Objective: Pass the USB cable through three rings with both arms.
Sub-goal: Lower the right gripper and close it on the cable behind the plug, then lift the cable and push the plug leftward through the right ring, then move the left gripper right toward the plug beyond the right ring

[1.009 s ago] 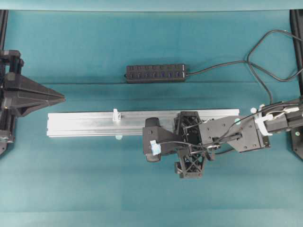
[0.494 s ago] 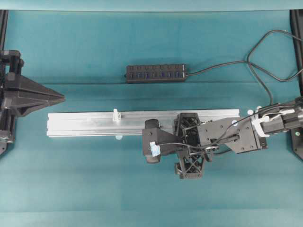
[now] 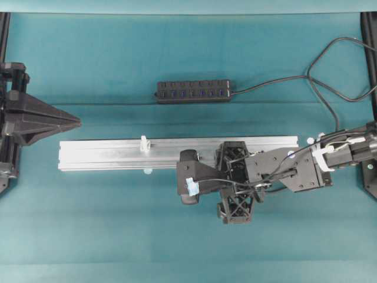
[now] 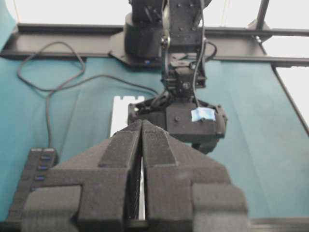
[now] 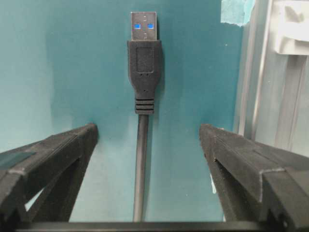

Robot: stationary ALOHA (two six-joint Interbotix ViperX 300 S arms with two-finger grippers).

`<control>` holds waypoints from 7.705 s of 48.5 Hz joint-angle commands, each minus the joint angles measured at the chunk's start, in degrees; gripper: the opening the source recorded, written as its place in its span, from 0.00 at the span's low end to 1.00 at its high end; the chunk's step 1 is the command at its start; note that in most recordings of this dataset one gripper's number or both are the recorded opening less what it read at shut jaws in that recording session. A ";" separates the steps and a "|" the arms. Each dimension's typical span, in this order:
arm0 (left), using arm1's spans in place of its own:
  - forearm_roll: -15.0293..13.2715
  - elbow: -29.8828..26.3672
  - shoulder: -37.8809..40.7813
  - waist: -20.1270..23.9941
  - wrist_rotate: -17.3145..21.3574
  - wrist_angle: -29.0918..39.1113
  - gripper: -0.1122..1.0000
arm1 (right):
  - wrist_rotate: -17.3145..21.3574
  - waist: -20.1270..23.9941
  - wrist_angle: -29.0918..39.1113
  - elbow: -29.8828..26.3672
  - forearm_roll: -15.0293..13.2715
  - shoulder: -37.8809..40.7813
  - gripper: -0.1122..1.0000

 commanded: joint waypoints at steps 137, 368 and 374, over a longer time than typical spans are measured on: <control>0.18 -2.90 0.26 0.09 0.18 -0.35 0.12 | 7.12 -0.18 6.42 -4.04 1.14 -1.93 0.03; 0.62 -27.60 51.15 2.46 -8.00 1.23 0.78 | 5.01 -8.17 -15.82 21.88 -5.80 -21.18 0.03; 0.62 -30.23 54.76 2.55 -7.56 1.32 0.78 | 5.80 -8.26 -17.23 22.50 -5.80 -21.53 0.03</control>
